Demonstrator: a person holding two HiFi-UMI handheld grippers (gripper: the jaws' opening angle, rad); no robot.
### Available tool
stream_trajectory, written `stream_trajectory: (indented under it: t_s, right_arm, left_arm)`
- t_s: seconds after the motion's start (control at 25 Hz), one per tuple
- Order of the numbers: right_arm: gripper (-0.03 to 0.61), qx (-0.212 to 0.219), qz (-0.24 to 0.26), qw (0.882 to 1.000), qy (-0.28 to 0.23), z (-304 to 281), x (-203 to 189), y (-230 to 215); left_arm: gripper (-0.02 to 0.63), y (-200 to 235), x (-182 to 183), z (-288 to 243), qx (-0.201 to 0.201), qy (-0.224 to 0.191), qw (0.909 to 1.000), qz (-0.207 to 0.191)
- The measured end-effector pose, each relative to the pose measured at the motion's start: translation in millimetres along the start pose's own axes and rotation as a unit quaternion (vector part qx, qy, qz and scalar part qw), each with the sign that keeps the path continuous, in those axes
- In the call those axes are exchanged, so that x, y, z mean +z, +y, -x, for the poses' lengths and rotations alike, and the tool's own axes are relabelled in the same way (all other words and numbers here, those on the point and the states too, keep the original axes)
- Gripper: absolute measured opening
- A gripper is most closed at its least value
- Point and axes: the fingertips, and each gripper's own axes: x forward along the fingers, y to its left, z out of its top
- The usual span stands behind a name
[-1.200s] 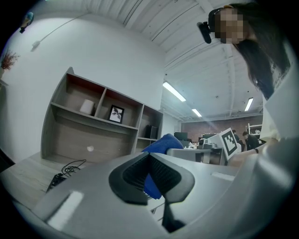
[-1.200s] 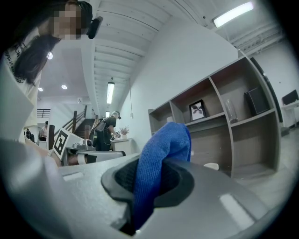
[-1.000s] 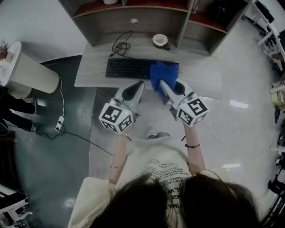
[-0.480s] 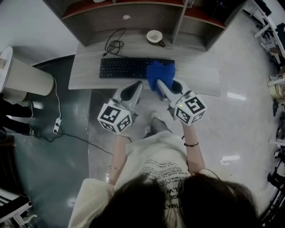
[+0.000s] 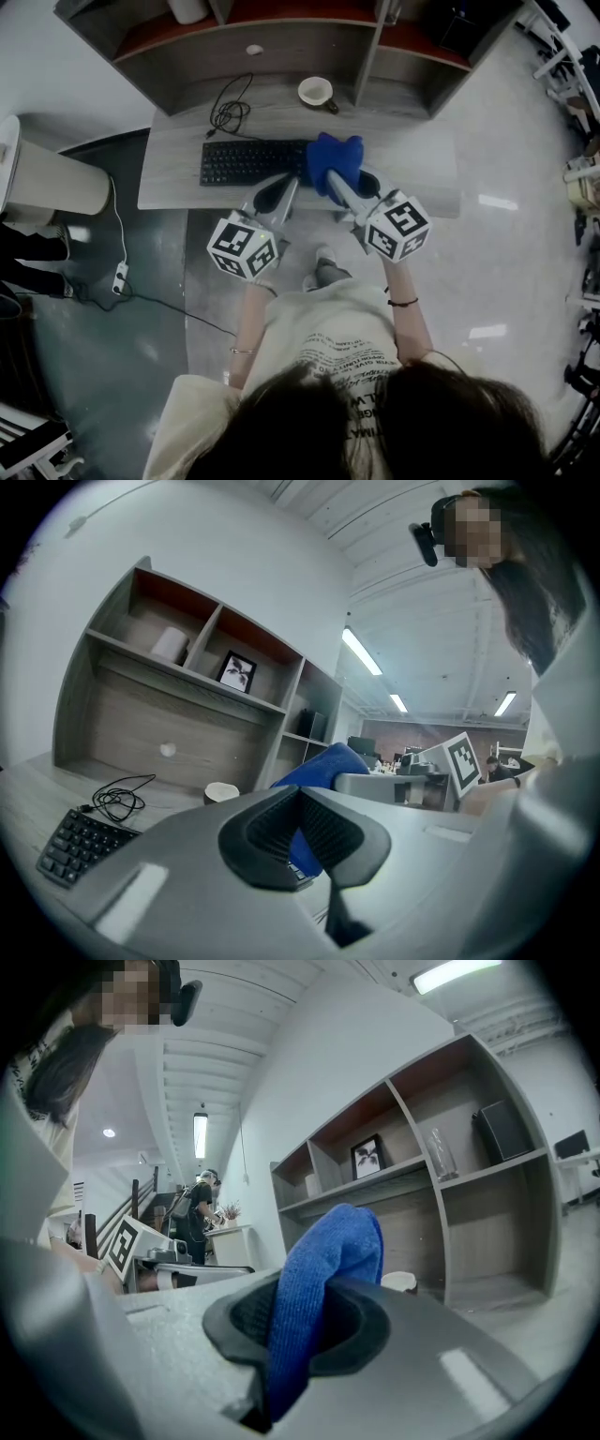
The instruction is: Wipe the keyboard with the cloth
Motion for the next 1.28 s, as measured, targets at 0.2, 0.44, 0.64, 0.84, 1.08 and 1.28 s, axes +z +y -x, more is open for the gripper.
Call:
stream_trajectory:
  t_s: [0.2, 0.44, 0.64, 0.84, 1.08, 1.28]
  right_arm:
    - [0.058, -0.004, -0.008, 1.000, 0.006, -6.7, 1.1, -28.5]
    - [0.058, -0.007, -0.022, 1.000, 0.017, -13.3, -2.3, -57.6]
    - [0.058, 0.000, -0.029, 0.999, 0.028, -17.3, -9.5, -73.5]
    - [0.058, -0.002, -0.036, 0.999, 0.040, -15.5, -16.7, -90.6]
    - [0.058, -0.011, -0.040, 0.998, 0.050, -6.5, -26.2, -107.8]
    - [0.058, -0.028, -0.043, 0.996, 0.067, 4.5, -36.6, -121.1]
  left_arm:
    - [-0.012, 9.3, -2.5, -26.8, -0.002, 0.008, 0.9999, 0.009]
    - [-0.012, 18.5, -6.7, -53.3, -0.003, 0.020, 0.9996, 0.018]
    - [-0.012, 23.9, -16.3, -70.5, -0.004, 0.032, 0.9991, 0.029]
    - [-0.012, 23.1, -25.0, -87.1, -0.009, 0.042, 0.9983, 0.040]
    - [-0.012, 15.8, -40.8, -103.6, -0.013, 0.055, 0.9973, 0.048]
    - [-0.012, 14.6, -52.9, -116.2, -0.014, 0.069, 0.9957, 0.060]
